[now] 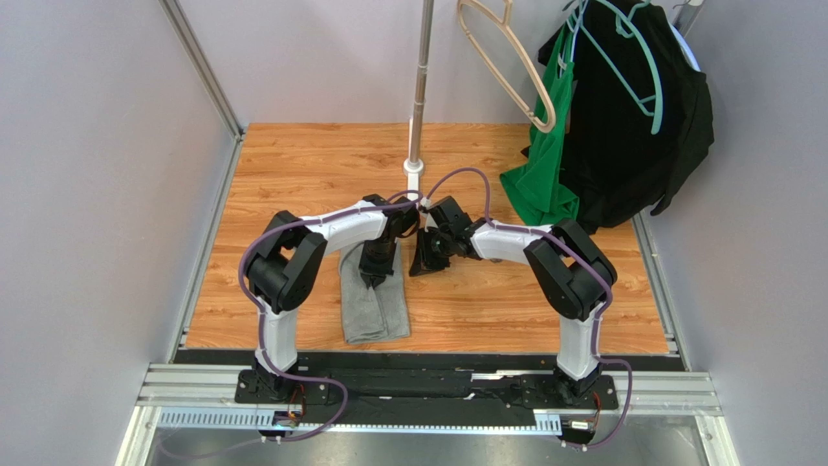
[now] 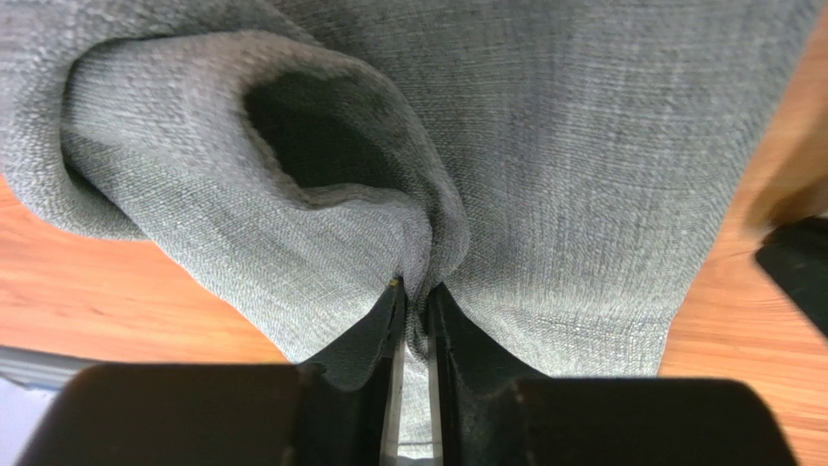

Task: Fold the napkin into a case and place the utensils inside
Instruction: Fold the lower triangle-folded napkin at the center of the board.

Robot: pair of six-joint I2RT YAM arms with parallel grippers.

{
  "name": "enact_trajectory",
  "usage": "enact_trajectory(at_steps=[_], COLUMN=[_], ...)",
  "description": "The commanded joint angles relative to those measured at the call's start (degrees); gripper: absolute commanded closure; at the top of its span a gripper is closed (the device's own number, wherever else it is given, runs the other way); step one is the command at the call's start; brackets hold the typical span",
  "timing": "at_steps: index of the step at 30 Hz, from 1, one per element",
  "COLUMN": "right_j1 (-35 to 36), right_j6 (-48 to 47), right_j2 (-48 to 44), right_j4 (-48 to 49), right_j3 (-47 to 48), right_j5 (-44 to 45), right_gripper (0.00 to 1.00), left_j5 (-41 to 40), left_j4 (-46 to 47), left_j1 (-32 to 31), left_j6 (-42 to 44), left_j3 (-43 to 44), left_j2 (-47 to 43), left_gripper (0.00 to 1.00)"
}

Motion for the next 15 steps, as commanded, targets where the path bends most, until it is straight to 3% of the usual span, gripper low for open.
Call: enact_trajectory(at_steps=[1,7,12,15], right_j1=[-0.2,0.3,2.6,5.2], right_j6=[-3.0,-6.1,-3.1,2.2], right_j2=[1.8,-3.2,-8.2,-7.6], right_j4=[-1.0,-5.0,-3.8,1.5], right_j3=[1.3,2.8,2.5,2.0], right_j5=[3.6,5.8,-1.6,-8.1], right_gripper=[1.00,1.00,1.00,1.00], left_j5=[-1.0,1.5,2.1,2.5], left_j4=[-1.5,-0.9,-0.8,-1.0], left_j1=[0.0,0.1,0.2,0.4], left_j6=[3.5,2.8,1.7,1.9], left_j3=[-0.6,-0.2,-0.2,-0.1], left_j2=[-4.6,-5.3,-7.3,-7.6], left_gripper=[0.83,0.89,1.00,1.00])
